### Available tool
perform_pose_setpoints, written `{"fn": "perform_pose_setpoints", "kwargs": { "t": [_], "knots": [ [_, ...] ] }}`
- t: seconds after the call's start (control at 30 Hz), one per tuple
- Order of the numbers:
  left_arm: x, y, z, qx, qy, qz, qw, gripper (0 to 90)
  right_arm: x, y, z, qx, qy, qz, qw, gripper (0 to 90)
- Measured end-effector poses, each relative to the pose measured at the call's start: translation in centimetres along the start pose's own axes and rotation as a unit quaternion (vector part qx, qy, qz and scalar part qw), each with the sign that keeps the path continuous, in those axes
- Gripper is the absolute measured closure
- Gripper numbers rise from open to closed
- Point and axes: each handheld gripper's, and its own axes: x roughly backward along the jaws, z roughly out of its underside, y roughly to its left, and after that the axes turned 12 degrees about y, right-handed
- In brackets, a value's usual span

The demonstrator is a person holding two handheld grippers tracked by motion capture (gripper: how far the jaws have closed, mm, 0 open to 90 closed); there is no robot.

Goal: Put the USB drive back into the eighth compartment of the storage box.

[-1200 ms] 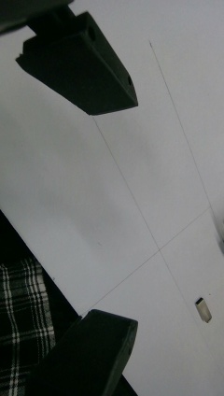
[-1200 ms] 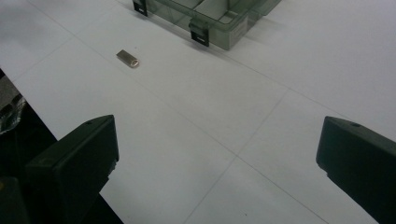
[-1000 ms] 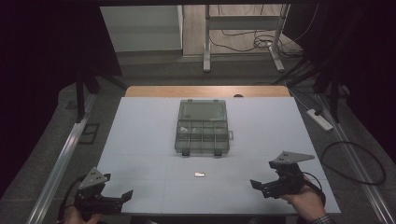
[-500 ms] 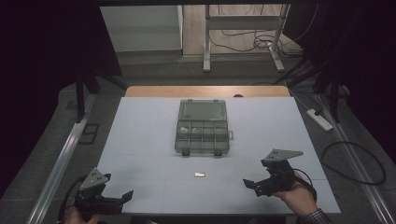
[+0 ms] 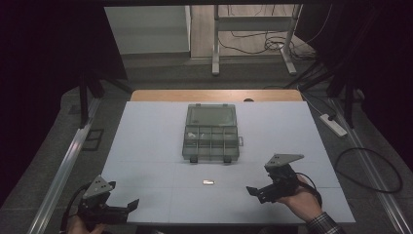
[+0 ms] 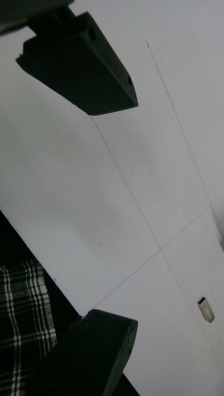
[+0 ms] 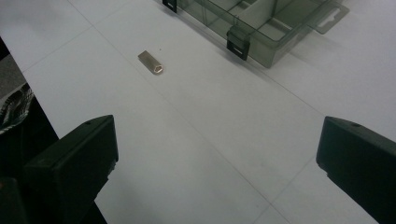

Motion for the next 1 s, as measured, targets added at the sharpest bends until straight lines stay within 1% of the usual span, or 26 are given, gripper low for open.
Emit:
{"fn": "perform_pose_setpoints", "kwargs": {
  "t": [0.47,1.0],
  "knots": [
    [0.0,0.0,0.0,-0.001,0.002,-0.001,1.0,0.6,-1.5,0.6,-1.7,0.019,0.011,-0.012,0.9997,0.0],
    [-0.1,-0.1,0.0,-0.002,0.002,-0.002,1.0,0.7,-2.8,1.1,-3.1,0.031,0.022,-0.025,0.999,0.0]
  ]
}}
